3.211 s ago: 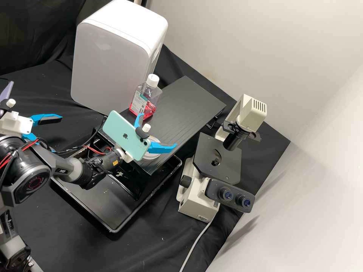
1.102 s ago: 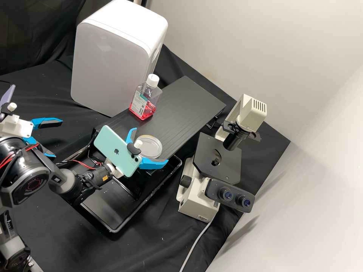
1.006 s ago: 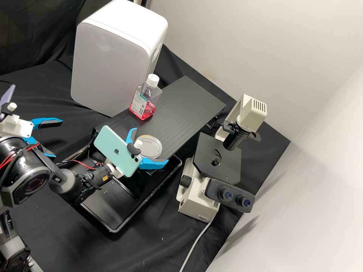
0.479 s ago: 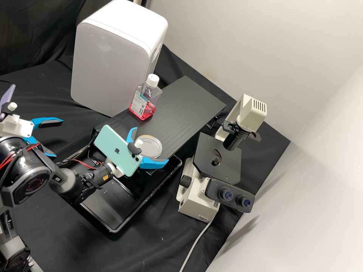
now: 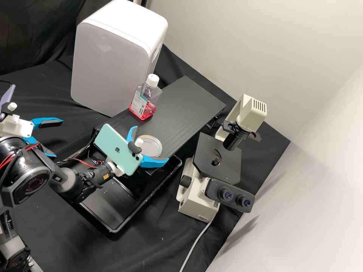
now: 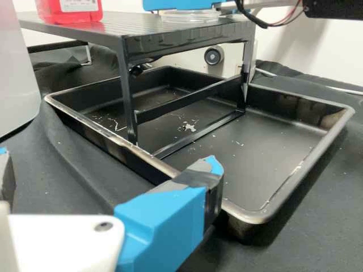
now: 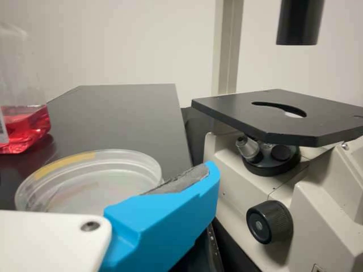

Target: Remove the lid from the petri dish

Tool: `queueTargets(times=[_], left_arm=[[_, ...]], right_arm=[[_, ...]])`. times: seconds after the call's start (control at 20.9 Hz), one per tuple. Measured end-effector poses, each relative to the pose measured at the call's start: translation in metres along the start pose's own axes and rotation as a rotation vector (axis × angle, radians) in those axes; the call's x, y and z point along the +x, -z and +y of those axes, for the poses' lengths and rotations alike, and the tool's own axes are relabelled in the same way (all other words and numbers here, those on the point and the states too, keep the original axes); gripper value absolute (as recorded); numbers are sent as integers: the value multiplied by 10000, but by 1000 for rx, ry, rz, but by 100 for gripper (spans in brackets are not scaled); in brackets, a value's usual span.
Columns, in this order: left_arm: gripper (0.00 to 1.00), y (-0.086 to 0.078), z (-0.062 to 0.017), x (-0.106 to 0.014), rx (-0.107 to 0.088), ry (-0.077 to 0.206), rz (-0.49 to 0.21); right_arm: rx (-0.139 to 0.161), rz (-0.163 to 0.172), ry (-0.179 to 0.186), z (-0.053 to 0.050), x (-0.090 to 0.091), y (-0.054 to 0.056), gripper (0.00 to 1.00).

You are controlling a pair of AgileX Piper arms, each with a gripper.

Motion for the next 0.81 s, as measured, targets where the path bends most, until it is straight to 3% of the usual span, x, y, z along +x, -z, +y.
queueTargets(times=[0.19, 0.67, 0.72, 0.81], left_arm=[[100, -5, -1, 0, 0, 0, -1], [100, -4, -5, 1, 0, 2, -1], [100, -4, -5, 1, 0, 2, -1], [100, -4, -5, 1, 0, 2, -1]], right_arm=[[14, -15, -22, 23, 7, -10, 100], [12, -11, -17, 10, 7, 1, 100], [8, -7, -13, 0, 7, 10, 0], [-14, -5, -10, -10, 7, 20, 0]])
